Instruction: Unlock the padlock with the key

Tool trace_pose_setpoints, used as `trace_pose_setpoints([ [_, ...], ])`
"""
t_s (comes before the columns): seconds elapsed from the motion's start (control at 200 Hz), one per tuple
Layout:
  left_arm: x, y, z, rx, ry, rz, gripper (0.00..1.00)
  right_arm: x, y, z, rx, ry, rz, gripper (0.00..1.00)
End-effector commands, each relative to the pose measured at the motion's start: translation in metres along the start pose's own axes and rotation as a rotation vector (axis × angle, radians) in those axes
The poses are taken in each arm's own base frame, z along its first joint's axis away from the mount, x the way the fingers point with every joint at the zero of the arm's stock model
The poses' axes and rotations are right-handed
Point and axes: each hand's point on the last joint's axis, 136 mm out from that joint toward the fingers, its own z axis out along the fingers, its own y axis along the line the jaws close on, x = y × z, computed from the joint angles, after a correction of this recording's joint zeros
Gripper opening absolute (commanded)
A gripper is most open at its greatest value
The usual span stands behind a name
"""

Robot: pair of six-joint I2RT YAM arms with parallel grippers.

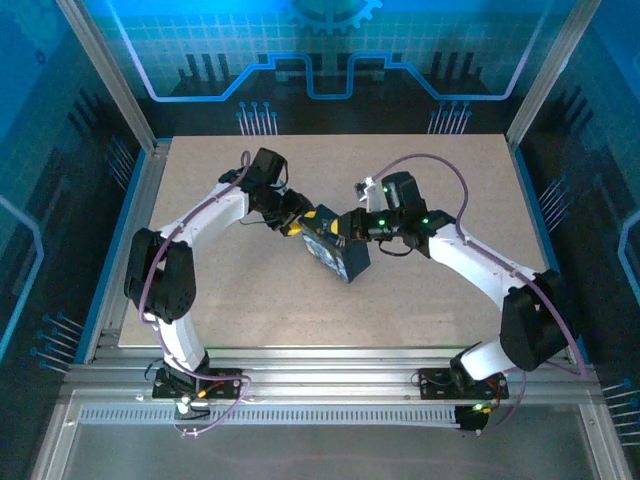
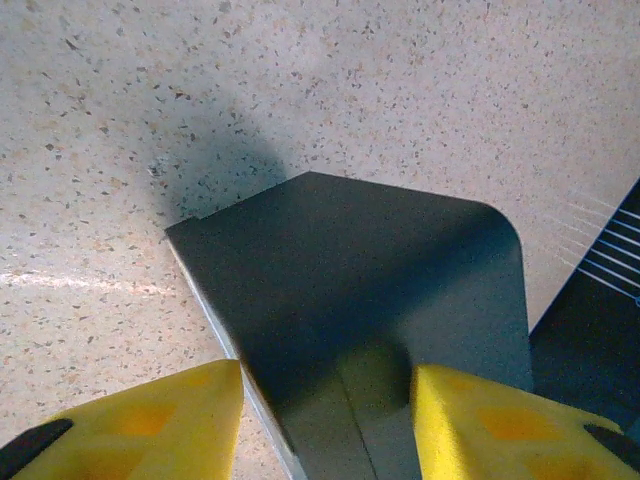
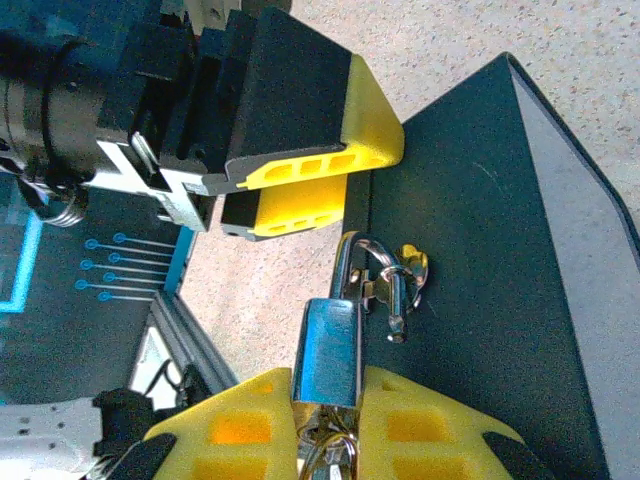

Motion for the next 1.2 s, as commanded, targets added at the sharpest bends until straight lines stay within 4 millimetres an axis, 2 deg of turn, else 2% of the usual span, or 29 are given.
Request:
trace_pose_setpoints([
  [0.0,-0.001,-0.012,-0.003,0.024,-0.005,0.050,0.49,-0.014,0.025,-0.008,-0.129,0.002,-0.021,0.07],
  [0.125,-0.003,-0.015,-0.007,0.026,-0.026,0.064,0.49,-0.015,0.031,-0.007,-0.167,0.009,0.029,0.07],
  [0.27,-0.010,-0.019,-0.017,0.015,-0.065,0.101,0.49,-0.007,0.022,-0.008,-0.130,0.028,0.034,0.07],
  [0.48,-0.032,-0.003,-0.025,-0.048,-0.129,0.126,0.50,0.002,0.006,-0.010,-0.120,0.046,0.034,0.09],
  [0.665,-0.043,0.000,-0.025,-0.068,-0.128,0.178,0.50,0.006,-0.002,-0.007,-0.139,0.078,0.020,0.08],
  [0.935,-0.038,-0.001,-0.013,-0.096,-0.090,0.277,0.50,0.010,-0.010,-0.008,-0.084,0.145,-0.103,0.09],
  [1.196,-0.023,0.008,0.006,-0.147,-0.043,0.322,0.49,0.006,-0.011,-0.004,-0.101,0.153,-0.031,0.09],
])
